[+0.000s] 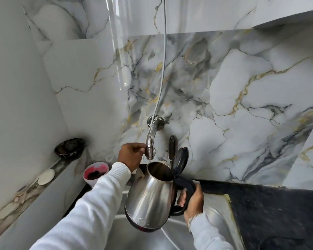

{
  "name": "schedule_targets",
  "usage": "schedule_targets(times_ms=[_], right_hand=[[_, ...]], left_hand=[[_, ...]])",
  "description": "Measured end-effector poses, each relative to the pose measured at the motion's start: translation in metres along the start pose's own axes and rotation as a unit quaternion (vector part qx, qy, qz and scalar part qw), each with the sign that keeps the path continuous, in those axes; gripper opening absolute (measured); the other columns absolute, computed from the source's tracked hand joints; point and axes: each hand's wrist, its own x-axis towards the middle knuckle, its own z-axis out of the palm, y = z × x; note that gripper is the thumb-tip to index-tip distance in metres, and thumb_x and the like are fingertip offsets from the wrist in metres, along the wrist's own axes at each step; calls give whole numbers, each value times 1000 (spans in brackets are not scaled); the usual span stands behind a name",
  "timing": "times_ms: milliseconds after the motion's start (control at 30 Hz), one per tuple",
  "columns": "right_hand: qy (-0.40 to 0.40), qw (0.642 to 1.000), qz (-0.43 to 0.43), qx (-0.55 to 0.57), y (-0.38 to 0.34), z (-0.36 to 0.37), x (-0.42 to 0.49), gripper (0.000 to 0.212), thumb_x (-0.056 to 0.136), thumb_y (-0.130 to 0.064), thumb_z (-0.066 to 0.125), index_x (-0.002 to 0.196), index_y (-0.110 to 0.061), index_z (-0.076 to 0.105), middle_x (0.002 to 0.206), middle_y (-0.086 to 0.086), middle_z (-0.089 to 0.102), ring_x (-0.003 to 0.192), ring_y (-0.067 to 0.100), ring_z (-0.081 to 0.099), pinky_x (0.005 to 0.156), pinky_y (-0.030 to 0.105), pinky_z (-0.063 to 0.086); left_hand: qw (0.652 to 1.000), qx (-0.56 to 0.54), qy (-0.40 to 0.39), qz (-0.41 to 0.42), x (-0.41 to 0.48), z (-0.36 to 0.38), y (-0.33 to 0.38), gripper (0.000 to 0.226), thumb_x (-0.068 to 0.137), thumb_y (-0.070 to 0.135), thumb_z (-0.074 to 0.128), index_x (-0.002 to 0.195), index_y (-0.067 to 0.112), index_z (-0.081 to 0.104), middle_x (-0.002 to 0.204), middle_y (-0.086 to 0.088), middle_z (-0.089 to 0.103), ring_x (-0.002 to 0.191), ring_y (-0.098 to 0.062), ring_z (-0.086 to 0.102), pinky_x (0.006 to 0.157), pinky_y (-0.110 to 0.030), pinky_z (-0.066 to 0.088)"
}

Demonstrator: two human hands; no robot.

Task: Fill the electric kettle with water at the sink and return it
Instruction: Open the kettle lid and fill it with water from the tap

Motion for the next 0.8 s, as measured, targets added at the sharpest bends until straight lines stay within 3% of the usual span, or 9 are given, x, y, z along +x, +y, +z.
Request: schedule_targets(times_ms=[67, 133, 200, 267, 433, 533, 633, 700, 800], right_hand=[[-4, 1000, 3, -6, 4, 4, 10, 56, 92, -38, 26, 41, -15, 32, 31, 4, 27, 28, 18, 23, 35, 26, 17], [-9, 1000, -3, -16, 5, 10, 18, 54, 91, -39, 27, 42, -15, 33, 31, 5, 28, 29, 18, 23, 36, 27, 16], [-13, 1000, -5, -19, 6, 14, 22, 52, 91, -39, 28, 44, -16, 33, 32, 4, 28, 30, 19, 23, 38, 28, 16], [-13, 1000, -9, -24, 4, 17, 24, 52, 91, -40, 29, 44, -16, 32, 33, 4, 29, 31, 19, 23, 40, 30, 17], [-19, 999, -18, -42, 0, 20, 24, 52, 91, -38, 28, 43, -16, 33, 34, 4, 28, 32, 19, 22, 43, 33, 14], [-23, 998, -25, -51, -1, 22, 23, 51, 91, -37, 27, 45, -16, 33, 34, 5, 28, 33, 19, 22, 43, 34, 14], [-24, 998, -21, -50, -1, 22, 21, 51, 91, -37, 28, 46, -16, 33, 34, 4, 29, 32, 18, 23, 43, 34, 13], [-22, 998, -22, -54, -2, 19, 20, 50, 91, -38, 28, 46, -16, 33, 34, 4, 29, 32, 19, 23, 43, 34, 13], [-17, 997, -29, -66, -1, 13, 22, 51, 90, -39, 29, 45, -15, 34, 34, 5, 30, 33, 20, 23, 43, 34, 14]], left_hand=[[999, -37, -12, -14, 8, 2, -2, 19, 82, -9, 56, 96, -7, 68, 91, -20, 72, 79, -28, 67, 90, -36, 53], [997, -62, -33, -24, 16, 3, -6, 16, 81, -15, 54, 92, -12, 65, 70, -11, 71, 63, -18, 65, 78, -33, 56], [995, -72, -63, -39, 21, 3, -7, 18, 81, -17, 52, 77, -5, 65, 49, 4, 69, 49, -7, 64, 62, -22, 58], [994, -61, -76, -52, 25, 2, -5, 27, 80, -16, 53, 67, 5, 64, 44, 5, 65, 42, -3, 60, 50, -15, 54], [995, -13, -88, -52, 32, 0, -4, 22, 79, -9, 61, 66, 8, 63, 64, -7, 61, 51, -13, 56, 57, -20, 53], [994, -15, -86, -61, 32, 0, -5, 8, 78, -6, 64, 76, 1, 67, 76, -17, 64, 67, -24, 59, 78, -35, 55], [994, -22, -94, -59, 27, -2, 0, 13, 79, -6, 63, 72, 4, 66, 80, -20, 63, 78, -29, 58, 87, -45, 52], [992, -30, -116, -47, 25, -3, 0, 22, 79, -10, 58, 67, 7, 65, 77, -19, 63, 75, -28, 56, 83, -42, 52], [985, -76, -140, -70, 23, -7, 2, 21, 75, -13, 56, 70, 4, 67, 63, -9, 66, 58, -17, 60, 59, -21, 51]])
